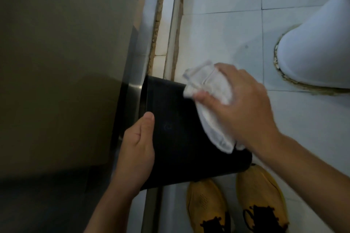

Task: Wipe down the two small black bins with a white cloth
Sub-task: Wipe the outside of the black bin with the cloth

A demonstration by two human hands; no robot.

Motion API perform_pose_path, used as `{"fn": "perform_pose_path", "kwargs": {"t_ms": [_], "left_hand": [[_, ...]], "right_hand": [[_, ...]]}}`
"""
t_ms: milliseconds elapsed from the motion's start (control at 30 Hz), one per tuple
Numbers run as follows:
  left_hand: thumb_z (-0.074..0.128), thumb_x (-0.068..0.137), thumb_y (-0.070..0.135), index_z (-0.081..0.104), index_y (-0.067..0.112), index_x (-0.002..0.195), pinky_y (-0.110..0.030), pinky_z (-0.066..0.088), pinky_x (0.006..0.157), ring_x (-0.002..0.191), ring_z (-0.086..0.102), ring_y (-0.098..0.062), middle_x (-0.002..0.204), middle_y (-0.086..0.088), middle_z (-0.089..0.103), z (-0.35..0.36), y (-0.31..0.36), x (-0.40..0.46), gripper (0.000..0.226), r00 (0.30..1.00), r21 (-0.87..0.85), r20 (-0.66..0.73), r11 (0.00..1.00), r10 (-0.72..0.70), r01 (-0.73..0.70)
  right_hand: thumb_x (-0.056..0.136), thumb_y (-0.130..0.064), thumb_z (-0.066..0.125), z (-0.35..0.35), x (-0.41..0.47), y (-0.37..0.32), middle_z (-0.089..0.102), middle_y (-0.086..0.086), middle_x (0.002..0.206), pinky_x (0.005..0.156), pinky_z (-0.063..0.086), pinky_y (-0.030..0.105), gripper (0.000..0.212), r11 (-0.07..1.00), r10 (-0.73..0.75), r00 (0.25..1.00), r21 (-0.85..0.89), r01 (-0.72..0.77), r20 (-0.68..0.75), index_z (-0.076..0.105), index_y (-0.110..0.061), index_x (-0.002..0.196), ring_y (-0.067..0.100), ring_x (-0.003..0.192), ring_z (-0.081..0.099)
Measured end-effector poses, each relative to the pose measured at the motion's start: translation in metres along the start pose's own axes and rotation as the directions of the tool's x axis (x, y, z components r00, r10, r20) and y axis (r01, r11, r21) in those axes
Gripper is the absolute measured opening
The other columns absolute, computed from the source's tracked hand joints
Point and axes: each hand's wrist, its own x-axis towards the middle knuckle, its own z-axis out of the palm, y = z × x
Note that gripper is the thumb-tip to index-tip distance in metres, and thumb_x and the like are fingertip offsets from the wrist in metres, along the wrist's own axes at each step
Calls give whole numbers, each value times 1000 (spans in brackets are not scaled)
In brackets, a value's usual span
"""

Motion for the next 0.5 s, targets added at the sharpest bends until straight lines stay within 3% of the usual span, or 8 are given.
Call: {"fn": "perform_pose_path", "kwargs": {"t_ms": [167,267,333,400,500], "left_hand": [[34,101,40,65,8,85,-24,51,59,73,66,-18,78,-6,67,-1,-6,0,47,1000,-6,-19,1000,2,-2],[34,99,42,63,4,85,-23,49,55,69,64,-18,77,-8,64,-2,-8,2,50,1000,3,-8,1000,12,-12],[34,99,42,65,6,86,-22,53,58,71,66,-14,79,-5,65,-1,-7,2,50,1000,-10,10,1000,11,-10],[33,97,43,64,8,81,-24,52,57,68,64,-16,75,-6,64,-1,-5,0,50,999,-7,15,999,33,-33],[33,94,46,55,13,67,-22,42,50,54,52,-14,60,0,53,0,-2,-5,48,999,10,-7,999,46,-46]], "right_hand": [[79,-82,54,30,-40,-13,61,5,106,82,31,32,87,922,-299,953,-243,301,43,57,-19,138,23,92,55],[81,-78,56,37,-23,-5,61,7,105,78,32,34,81,883,-358,932,-309,354,46,57,-20,138,25,90,55],[81,-82,48,36,6,-4,59,4,104,77,32,34,79,921,-244,969,-303,246,45,54,-26,137,23,89,54],[80,-86,42,34,44,4,56,-1,102,79,35,35,75,960,-35,998,-277,45,43,52,-32,131,22,91,55],[80,-82,50,17,79,22,53,-4,101,78,36,35,71,970,120,993,-212,-119,-8,55,-32,128,21,93,56]]}}
